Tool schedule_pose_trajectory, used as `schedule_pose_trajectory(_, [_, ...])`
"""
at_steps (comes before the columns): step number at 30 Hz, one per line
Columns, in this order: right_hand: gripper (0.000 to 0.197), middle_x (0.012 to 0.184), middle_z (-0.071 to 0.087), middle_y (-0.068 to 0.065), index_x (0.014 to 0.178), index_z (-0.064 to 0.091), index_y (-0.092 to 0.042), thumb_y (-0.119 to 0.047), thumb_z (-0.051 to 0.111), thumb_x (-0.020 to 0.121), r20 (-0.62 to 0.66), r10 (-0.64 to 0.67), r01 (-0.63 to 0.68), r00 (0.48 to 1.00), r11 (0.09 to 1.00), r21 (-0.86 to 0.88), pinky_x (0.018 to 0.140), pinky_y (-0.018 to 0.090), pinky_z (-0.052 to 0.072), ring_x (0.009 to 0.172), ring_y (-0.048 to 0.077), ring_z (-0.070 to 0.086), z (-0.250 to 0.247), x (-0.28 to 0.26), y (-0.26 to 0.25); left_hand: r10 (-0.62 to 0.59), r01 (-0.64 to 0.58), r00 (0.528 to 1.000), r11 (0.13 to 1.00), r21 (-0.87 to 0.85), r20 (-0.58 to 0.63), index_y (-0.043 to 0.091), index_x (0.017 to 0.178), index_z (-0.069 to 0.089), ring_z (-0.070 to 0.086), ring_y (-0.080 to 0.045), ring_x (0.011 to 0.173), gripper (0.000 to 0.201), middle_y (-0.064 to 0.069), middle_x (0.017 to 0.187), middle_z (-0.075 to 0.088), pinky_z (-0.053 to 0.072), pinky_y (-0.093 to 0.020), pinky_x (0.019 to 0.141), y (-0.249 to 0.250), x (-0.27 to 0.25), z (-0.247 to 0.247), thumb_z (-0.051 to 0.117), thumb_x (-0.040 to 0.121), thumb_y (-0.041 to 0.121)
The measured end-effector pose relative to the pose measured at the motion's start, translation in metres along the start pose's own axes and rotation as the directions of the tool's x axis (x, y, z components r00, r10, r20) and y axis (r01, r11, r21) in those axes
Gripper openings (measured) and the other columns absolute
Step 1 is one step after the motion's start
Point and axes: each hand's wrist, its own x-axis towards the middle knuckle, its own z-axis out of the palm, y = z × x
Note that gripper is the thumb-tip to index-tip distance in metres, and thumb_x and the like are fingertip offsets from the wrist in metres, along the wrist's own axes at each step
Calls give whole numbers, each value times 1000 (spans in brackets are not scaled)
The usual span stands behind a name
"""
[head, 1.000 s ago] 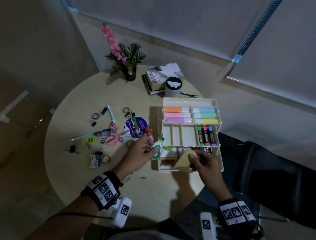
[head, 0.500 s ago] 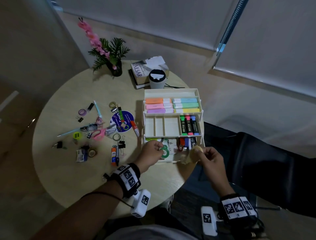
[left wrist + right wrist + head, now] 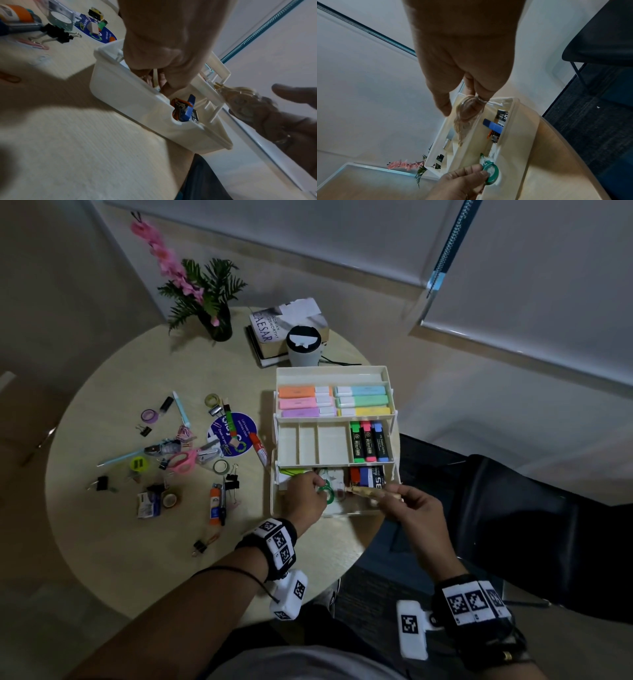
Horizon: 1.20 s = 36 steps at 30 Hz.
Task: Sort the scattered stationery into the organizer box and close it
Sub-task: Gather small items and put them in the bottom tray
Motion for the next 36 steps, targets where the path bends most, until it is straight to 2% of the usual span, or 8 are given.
schedule_pose_trajectory(4, [31,88,72,29,112,76,-10,-8,86,83,100,28,-23,995,999,-48,89,40,60,85,26,70,-2,1,-2,42,-41,999,998,52,-24,14,110,76,68,-22,104,19,-3,114,74,57,-30,86,0,2,2,77,91,10])
schedule_pose_trajectory(11, [24,108,79,15,113,79,-9,-24,77,94,63,62,-63,996,998,7,98,48,57,106,33,74,6,10,0,78,-77,997,991,105,2,15,113,75,68,-22,106,34,-4,119,71,60,-35,90,-2,4,1,86,81,11])
schedule_pose_trajectory(16, [20,97,77,22,107,76,2,-13,65,100,80,263,-274,962,943,191,77,39,60,76,23,74,24,21,-7,111,-108,994,964,242,0,17,122,72,65,-24,111,39,-2,129,63,55,-29,88,1,-3,0,83,85,15])
schedule_pose_trajectory(20, [24,81,73,22,86,76,-1,-22,75,97,85,308,-298,948,948,-109,51,28,48,59,22,63,33,31,-6,177,-162,984,930,331,-16,19,126,71,61,-24,117,37,-1,133,60,48,-28,89,4,-10,-4,79,90,19])
schedule_pose_trajectory(25, [20,76,75,17,88,78,-3,-22,77,93,104,259,-202,960,901,-384,65,34,52,67,20,65,47,56,4,230,-223,973,898,378,27,23,119,73,58,-24,116,24,0,128,58,50,-34,92,2,-13,-3,70,95,25])
schedule_pose_trajectory(31, [28,70,72,16,83,75,5,-21,75,94,4,106,-87,994,835,-544,57,30,52,62,25,65,72,74,24,312,-321,944,801,506,106,19,118,73,54,-27,118,31,-1,131,57,50,-41,99,-10,-13,0,58,97,37])
schedule_pose_trajectory(33, [24,73,75,11,81,76,-3,-24,78,92,-18,32,-36,999,814,-580,69,40,60,72,29,73,79,75,30,333,-347,935,774,529,125,20,118,72,53,-26,120,32,0,133,58,48,-40,101,-13,-13,-1,54,99,37])
schedule_pose_trajectory(36, [15,70,70,-9,81,75,-18,-27,79,93,-70,-44,-11,997,770,-638,71,33,55,71,17,69,85,70,29,334,-361,930,767,530,150,21,123,71,51,-26,125,34,0,140,57,44,-41,104,-16,-14,-4,52,100,38])
